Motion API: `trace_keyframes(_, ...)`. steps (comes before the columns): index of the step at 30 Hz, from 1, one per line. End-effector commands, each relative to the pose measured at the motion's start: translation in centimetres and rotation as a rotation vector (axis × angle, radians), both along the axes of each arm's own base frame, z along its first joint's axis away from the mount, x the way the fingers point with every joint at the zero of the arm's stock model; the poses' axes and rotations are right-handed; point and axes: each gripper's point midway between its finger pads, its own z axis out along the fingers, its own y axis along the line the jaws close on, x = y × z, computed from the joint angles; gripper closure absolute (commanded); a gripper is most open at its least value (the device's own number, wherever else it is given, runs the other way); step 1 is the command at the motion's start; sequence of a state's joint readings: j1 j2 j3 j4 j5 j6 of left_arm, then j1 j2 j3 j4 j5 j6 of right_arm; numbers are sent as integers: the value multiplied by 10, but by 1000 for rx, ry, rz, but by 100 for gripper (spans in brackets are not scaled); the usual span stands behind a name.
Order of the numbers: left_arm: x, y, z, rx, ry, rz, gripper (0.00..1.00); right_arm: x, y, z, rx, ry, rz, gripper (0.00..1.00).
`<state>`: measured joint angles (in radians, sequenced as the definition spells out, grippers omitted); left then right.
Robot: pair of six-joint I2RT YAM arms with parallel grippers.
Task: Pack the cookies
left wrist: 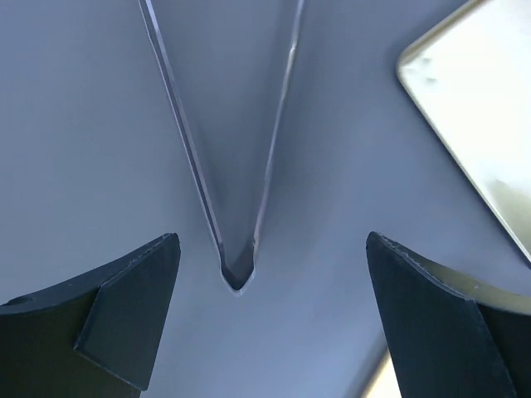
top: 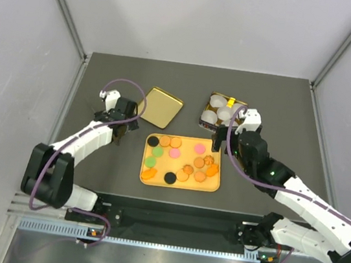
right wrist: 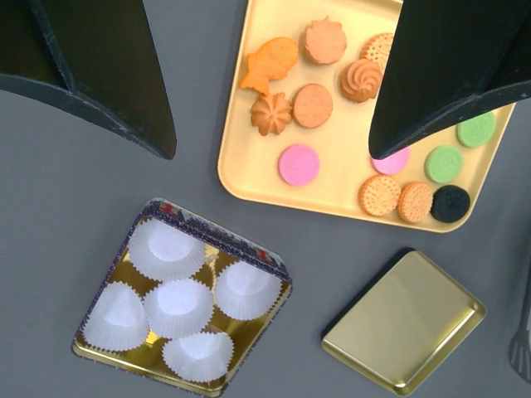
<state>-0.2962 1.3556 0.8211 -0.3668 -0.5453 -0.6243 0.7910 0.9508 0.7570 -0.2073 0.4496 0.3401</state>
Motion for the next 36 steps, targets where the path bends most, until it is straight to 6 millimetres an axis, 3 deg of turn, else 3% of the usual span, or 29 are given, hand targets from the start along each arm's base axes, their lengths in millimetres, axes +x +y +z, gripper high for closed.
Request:
trace_keyframes(1,27,2,4,-39,-36,5,1,4,-4,15,38,-52,-6,0)
trace_keyframes(13,41,24,-42,-47,92,58,1,0,-6,17,63,-60,13,0)
trace_keyframes(20,49,47,-53,-45,130,107,1,-2,-10,19,69,-68,7,0)
trace_keyframes(26,56,55,-58,-18,157,110,3,-2,-11,18,65,-69,5,0)
trace_keyframes(36,49,61,-68,-10,191,131,11,0,-14,14,55,-63,-16,0)
